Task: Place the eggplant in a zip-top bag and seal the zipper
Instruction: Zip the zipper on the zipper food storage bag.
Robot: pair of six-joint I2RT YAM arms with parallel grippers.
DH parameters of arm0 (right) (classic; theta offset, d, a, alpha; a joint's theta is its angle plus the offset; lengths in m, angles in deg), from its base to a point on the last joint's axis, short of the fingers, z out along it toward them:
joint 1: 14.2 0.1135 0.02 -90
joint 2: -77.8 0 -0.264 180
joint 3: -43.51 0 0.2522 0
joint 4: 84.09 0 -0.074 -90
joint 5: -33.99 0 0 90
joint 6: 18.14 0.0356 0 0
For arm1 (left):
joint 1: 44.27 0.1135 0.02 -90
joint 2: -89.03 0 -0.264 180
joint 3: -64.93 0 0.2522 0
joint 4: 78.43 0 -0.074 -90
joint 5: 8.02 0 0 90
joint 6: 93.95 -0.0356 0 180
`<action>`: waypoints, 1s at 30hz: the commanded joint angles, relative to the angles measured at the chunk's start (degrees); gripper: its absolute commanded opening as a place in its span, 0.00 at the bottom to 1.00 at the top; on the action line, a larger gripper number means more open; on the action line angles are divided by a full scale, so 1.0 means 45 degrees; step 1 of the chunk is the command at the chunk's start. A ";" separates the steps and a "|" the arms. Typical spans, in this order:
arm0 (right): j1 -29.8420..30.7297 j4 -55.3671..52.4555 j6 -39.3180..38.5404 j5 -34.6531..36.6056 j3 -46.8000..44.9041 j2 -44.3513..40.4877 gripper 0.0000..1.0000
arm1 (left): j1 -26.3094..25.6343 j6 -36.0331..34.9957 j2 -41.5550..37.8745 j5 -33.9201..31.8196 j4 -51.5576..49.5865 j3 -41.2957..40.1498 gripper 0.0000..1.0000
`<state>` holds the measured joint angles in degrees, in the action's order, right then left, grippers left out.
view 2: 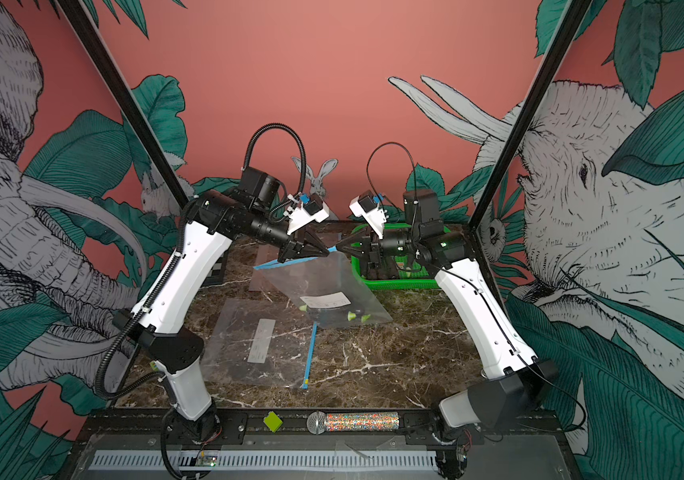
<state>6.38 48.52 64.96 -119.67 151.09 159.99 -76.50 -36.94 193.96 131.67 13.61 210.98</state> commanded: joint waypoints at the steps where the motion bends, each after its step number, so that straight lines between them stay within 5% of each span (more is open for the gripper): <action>1: -0.0379 0.0402 0.0030 -0.0187 -0.0012 -0.0589 0.00 | 0.0306 -0.0226 -0.0465 -0.0317 -0.0753 0.0105 0.00; 9: -0.0647 0.0192 -0.0050 -0.0411 -0.0048 -0.0459 0.00 | 0.0410 -0.0267 -0.0631 -0.0419 -0.0759 -0.0084 0.00; 12: -0.0647 0.0311 -0.0098 -0.0329 -0.0014 -0.0260 0.38 | 0.0404 -0.0266 -0.0655 -0.0313 -0.0721 -0.0059 0.00; 14: -0.0613 0.0660 0.0115 -0.0486 0.0059 -0.0114 0.45 | 0.0409 -0.0250 -0.0679 -0.0236 -0.0645 -0.0062 0.00; 30: 0.0546 0.0675 -0.0049 -0.0189 0.0806 0.1197 0.45 | 0.0403 -0.0058 -0.0425 0.0137 -0.0516 0.0347 0.00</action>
<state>8.35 48.72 64.15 -119.91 152.60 165.22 -74.90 -36.92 193.93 130.66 12.26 210.96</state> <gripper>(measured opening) 0.453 0.097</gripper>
